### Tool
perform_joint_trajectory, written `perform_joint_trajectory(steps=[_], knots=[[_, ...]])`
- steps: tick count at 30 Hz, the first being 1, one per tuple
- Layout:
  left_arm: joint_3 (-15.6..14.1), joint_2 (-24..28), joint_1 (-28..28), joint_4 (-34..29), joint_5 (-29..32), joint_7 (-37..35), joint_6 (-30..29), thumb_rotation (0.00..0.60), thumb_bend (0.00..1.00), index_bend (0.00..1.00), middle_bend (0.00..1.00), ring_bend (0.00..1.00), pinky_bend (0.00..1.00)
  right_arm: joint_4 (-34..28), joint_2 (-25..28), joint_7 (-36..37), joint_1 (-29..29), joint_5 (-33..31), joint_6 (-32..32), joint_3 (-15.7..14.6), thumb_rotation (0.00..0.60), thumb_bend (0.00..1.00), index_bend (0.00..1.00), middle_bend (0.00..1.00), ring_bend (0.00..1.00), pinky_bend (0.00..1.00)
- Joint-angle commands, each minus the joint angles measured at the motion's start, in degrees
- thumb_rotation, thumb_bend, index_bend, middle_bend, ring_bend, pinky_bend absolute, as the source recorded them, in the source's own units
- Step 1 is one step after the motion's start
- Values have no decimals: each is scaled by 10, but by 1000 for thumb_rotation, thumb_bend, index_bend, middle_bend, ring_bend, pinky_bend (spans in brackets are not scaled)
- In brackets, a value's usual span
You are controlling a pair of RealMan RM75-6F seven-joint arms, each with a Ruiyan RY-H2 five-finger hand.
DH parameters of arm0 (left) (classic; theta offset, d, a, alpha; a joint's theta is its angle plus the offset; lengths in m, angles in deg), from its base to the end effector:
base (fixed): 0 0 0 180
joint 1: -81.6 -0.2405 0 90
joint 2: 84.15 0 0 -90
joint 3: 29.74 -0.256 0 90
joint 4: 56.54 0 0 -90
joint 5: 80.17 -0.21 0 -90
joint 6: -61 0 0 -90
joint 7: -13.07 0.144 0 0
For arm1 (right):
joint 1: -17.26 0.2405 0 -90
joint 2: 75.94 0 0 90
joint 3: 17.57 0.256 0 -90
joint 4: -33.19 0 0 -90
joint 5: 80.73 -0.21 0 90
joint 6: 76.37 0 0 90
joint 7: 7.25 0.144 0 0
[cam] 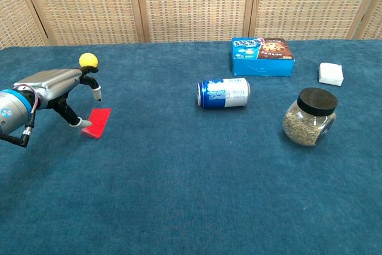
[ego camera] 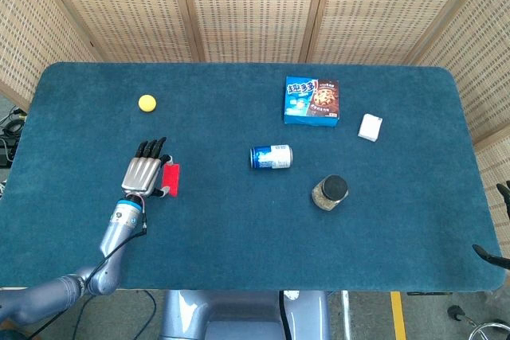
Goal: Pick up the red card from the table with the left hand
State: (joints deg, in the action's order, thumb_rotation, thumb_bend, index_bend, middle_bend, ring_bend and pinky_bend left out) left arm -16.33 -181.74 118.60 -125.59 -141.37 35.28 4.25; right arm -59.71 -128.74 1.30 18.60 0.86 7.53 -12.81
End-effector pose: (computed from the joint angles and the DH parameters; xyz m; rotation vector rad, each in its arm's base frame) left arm -0.2078 0.3575 -0.0301 -1.6557 -0.9567 -0.7926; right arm -0.3368 -0.1678 0.2309 1.2735 -0.9155 0.8209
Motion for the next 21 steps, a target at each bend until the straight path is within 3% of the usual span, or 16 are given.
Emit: perform_joint_trajectory(steps=[1, 10, 21], knots=[[1, 12, -1, -17, -1, 2, -7, 600, 234, 377, 0, 0, 0, 0, 0, 1, 0, 0, 0, 0, 600, 0, 25, 0, 0, 0], [-26, 58, -7, -65, 19, 12, 38, 600, 256, 397, 0, 0, 0, -1, 1, 2, -1, 2, 1, 0, 600, 0, 29, 0, 0, 0], [-44, 70, 1, -55, 30, 6, 73, 600, 269, 447, 0, 0, 0, -1, 0, -1, 0, 0, -1, 0, 600, 0, 30, 0, 0, 0]])
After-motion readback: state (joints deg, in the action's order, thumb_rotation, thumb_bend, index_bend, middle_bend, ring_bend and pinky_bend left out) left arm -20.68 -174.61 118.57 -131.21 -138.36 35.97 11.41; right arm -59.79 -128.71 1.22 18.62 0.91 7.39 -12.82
